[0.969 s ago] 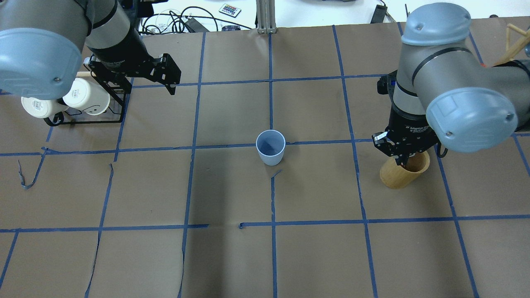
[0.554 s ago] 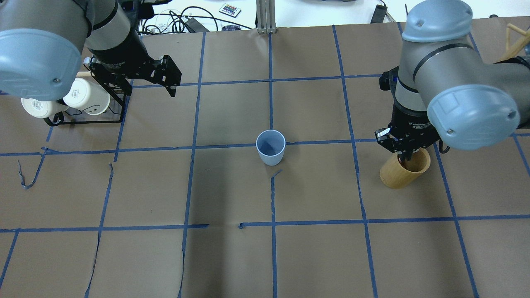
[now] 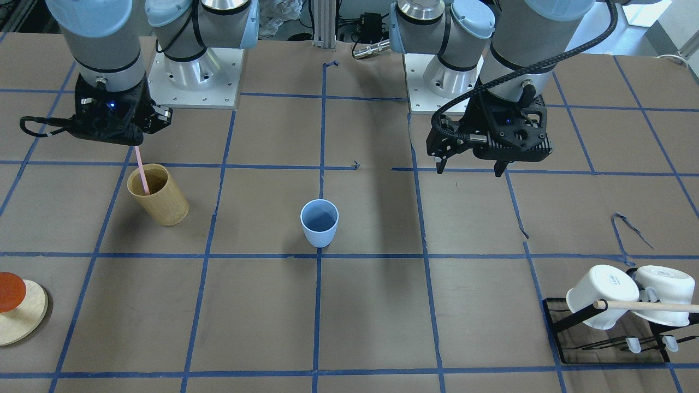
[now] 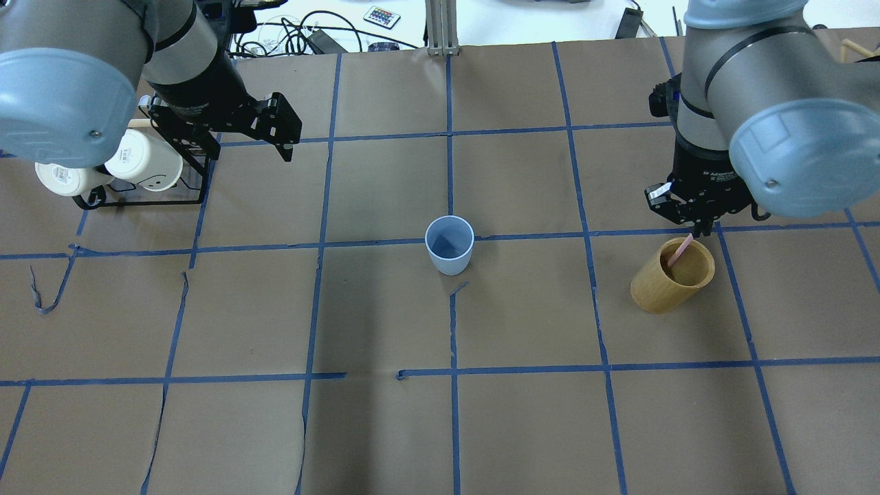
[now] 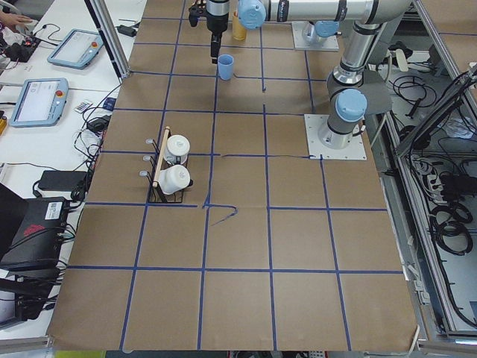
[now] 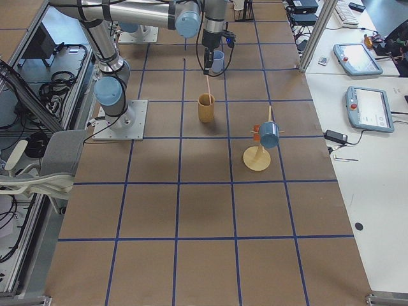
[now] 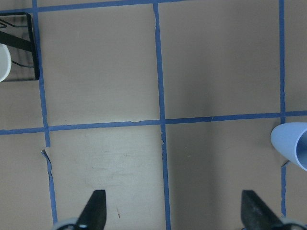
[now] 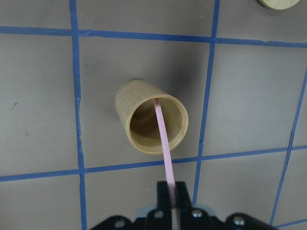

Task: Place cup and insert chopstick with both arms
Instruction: 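Lift the pink chopstick out and carry it above the blue cup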

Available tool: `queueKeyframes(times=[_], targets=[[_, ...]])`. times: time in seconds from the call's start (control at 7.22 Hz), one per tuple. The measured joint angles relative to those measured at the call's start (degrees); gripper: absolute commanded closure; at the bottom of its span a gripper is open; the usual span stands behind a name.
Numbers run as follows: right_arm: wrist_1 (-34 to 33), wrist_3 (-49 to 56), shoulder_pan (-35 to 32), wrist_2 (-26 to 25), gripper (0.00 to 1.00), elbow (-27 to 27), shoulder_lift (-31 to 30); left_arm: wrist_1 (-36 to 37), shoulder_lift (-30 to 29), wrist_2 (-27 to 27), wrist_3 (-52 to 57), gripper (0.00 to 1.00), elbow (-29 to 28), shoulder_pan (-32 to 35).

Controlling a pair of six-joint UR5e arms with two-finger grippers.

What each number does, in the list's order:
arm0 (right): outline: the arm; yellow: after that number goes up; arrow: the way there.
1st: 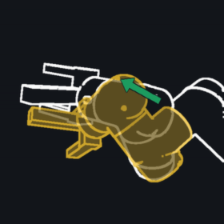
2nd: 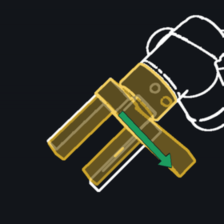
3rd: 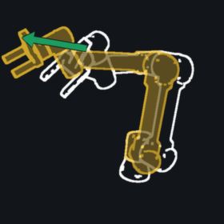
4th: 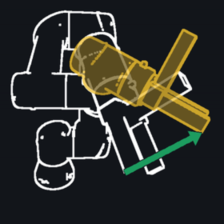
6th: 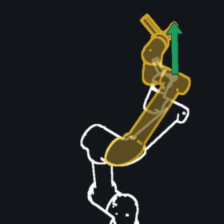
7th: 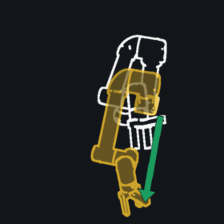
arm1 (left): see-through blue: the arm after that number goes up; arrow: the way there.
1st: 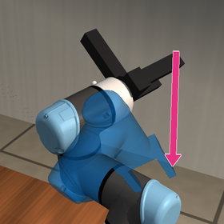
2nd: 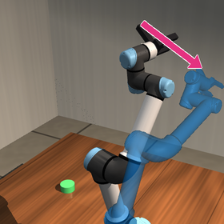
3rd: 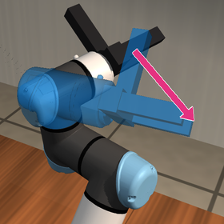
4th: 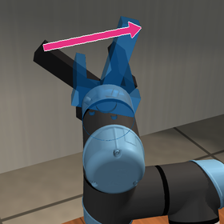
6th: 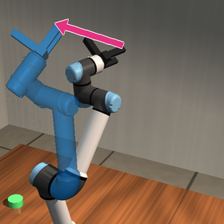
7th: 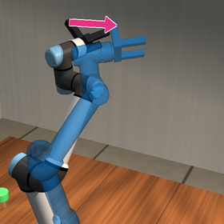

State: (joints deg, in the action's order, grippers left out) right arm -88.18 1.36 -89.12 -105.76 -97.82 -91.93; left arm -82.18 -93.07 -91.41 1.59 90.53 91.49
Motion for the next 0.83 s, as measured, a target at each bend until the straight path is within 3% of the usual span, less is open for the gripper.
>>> queueKeyframes(times=[0.42,0.83], targets=[[8.34,1.66,1.57,2.66,1.00,9.87,1.39,0.00,0.00,-0.07,-0.01,0.00,0.00,0.00],[13.09,0.51,0.38,11.43,1.00,18.58,5.48,0.00,0.00,-0.08,-0.01,0.00,0.00,0.00]])
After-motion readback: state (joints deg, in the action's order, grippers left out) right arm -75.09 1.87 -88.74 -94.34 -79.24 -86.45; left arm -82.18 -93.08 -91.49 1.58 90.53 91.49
